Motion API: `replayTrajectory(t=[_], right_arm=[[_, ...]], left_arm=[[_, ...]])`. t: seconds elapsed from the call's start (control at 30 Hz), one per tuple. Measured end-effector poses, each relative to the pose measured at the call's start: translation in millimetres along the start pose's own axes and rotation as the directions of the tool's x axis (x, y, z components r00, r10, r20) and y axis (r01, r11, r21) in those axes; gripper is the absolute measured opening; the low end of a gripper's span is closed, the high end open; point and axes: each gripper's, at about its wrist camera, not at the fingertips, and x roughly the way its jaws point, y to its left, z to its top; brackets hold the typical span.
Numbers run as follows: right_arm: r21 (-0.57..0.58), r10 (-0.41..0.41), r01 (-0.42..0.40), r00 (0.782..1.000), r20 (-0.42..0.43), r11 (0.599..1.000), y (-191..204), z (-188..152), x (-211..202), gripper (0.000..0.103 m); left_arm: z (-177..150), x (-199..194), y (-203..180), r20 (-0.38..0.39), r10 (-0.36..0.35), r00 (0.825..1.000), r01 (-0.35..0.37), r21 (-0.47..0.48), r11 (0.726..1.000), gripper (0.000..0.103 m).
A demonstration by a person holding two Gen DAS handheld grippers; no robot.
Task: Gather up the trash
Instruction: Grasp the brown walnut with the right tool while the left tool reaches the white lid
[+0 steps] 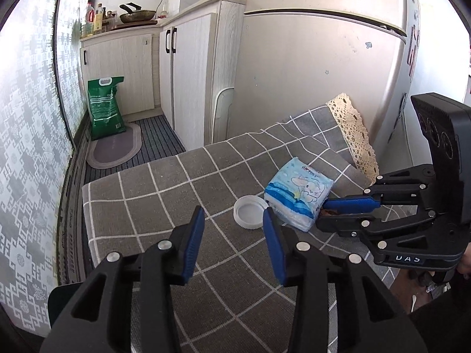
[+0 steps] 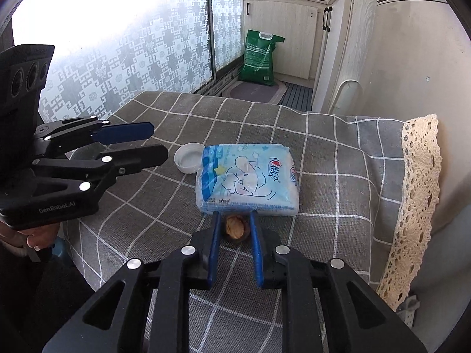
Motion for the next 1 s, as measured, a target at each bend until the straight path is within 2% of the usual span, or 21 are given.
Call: replayTrajectory(t=[0.1,0.27,0.37,0.57,0.7,0.77,0.83,1.0], right_arm=[[-0.008,0.007,-0.007,1.0,-0.008,1.0,-4,1,1,0.019],[0.007,0.039,-0.039,0.999,-0.016,0.999,-16,-1,-2,0.019],[0.011,0.059,-0.059,0.998,-0.015,0.998,-19,-2,-2,0.019],[0.01,0.069,-0.069,0.997,-0.015,0.998,-20,-1,-2,0.019],[0.012,0.073,-0.072,0.997,-0.017,0.997,-19,-3,-4,0.019],[0.009,0.073,-0.072,0.997,-0.019,0.997,-18,-2,-6,0.019],[0.003,0.073,-0.073,0.997,-0.019,0.997,-18,0,-7,0.019],[-0.018,0.07,-0.07,0.997,-0.012,0.997,-8,6,-12,0.019]], left_arm=[[7,8,0,-0.027,-0.008,1.0,0.008,-0.001,1.0,0.043],[8,24,-9,-0.107,0.002,0.994,0.005,0.066,0.998,0.043],[9,26,-12,-0.131,0.008,0.991,0.003,0.081,0.997,0.047],[10,32,-13,-0.156,0.027,0.987,-0.016,0.073,0.997,0.047],[11,33,-12,-0.15,0.047,0.988,-0.038,0.062,0.997,0.047],[10,36,-17,-0.152,0.071,0.986,-0.058,0.09,0.994,0.036],[9,35,-16,-0.151,0.057,0.987,-0.044,0.086,0.995,0.032],[7,26,-6,-0.115,0.021,0.993,-0.018,0.025,1.0,0.032]])
